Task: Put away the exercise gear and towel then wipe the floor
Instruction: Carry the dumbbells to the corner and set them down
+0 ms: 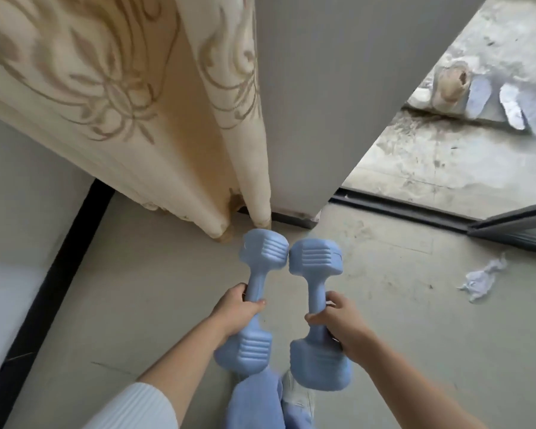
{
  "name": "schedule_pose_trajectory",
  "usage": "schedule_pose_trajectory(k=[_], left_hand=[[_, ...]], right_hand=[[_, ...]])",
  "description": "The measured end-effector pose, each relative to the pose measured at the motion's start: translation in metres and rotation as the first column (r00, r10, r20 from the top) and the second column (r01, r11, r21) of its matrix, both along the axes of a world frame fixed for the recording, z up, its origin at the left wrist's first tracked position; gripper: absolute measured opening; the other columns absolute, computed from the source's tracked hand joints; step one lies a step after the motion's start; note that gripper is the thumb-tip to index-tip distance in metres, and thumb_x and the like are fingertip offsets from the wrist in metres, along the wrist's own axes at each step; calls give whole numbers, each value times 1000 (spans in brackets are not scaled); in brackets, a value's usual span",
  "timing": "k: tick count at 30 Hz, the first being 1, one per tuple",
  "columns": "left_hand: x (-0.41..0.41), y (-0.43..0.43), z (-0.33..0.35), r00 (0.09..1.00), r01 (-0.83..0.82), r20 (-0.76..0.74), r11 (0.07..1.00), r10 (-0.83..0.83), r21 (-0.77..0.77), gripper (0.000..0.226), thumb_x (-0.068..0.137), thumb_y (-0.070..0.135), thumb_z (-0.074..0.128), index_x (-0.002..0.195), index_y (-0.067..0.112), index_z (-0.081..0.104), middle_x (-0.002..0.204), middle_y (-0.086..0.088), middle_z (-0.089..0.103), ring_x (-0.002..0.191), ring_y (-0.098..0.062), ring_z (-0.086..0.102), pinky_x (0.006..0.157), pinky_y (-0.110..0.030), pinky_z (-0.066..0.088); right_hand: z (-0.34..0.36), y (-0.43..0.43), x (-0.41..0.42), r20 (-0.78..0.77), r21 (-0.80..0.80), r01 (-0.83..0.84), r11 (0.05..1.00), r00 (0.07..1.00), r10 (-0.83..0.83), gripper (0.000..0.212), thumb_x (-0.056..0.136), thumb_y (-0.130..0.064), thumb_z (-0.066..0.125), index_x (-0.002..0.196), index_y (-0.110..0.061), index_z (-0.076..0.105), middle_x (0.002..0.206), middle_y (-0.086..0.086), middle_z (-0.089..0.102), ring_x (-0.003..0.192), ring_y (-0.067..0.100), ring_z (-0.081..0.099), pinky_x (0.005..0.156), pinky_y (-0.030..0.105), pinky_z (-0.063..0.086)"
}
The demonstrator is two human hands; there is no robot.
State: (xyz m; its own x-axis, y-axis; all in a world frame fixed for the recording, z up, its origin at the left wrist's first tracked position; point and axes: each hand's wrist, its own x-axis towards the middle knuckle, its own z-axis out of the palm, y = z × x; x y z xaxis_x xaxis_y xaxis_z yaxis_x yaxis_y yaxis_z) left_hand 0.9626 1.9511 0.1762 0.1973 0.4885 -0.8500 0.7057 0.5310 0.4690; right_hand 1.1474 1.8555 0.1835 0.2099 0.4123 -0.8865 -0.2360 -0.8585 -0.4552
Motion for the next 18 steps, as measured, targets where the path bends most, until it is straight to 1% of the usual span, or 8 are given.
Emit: schedule_pose_trajectory(k=[2,4,9,12,15,16,18], left_hand=[[2,7,-53,1000,8,-26,1000,-8,23,19,84,27,64,95,14,58,93,-8,66,79,-21,60,77,-36,49],[3,11,-101,999,3,-38,999,-1,32,16,83,27,65,92,15,58,90,-5,66,77,-20,60,76,-35,50],[9,27,-201,999,-42,-3,999,42,14,16,86,28,63,93,15,58,88,-3,64,74,-16,58,69,-29,45],[12,45,-250,999,-54,3,998,53,30,17,86,31,63,95,17,59,92,-3,66,80,-18,62,74,-31,48],[15,69,-290,998,-64,11,996,63,64,17,84,31,65,96,19,60,95,-5,68,86,-22,66,83,-38,52],[15,76,-300,998,-65,16,995,64,78,16,84,30,65,96,19,60,95,-6,68,86,-23,66,82,-39,53],[15,88,-314,999,-44,23,995,42,92,17,86,29,65,99,18,60,94,-6,68,84,-21,65,77,-34,52]], right_hand=[[-53,7,0,-4,-12,9,1000,1000,-9,25,76,6,68,95,-8,59,82,12,61,72,25,57,66,32,45],[-102,14,-1,-12,-19,15,1000,1000,-15,25,76,5,68,94,-9,59,83,12,61,70,24,57,62,29,44],[-207,32,4,-23,-28,18,999,1000,-19,22,78,5,68,92,-8,58,79,10,59,67,22,55,59,27,41],[-258,49,9,-29,-13,34,999,999,-34,20,77,4,68,91,-6,57,76,9,56,65,22,54,58,28,40],[-298,71,15,-40,14,46,999,998,-45,22,78,2,68,96,-5,58,75,8,56,66,23,54,59,29,41],[-309,77,16,-48,26,57,998,997,-55,24,78,2,68,98,-5,58,75,8,56,67,23,55,61,30,42],[-324,88,16,-57,54,85,995,995,-82,27,77,2,68,100,-4,58,76,9,56,68,25,56,65,32,43]])
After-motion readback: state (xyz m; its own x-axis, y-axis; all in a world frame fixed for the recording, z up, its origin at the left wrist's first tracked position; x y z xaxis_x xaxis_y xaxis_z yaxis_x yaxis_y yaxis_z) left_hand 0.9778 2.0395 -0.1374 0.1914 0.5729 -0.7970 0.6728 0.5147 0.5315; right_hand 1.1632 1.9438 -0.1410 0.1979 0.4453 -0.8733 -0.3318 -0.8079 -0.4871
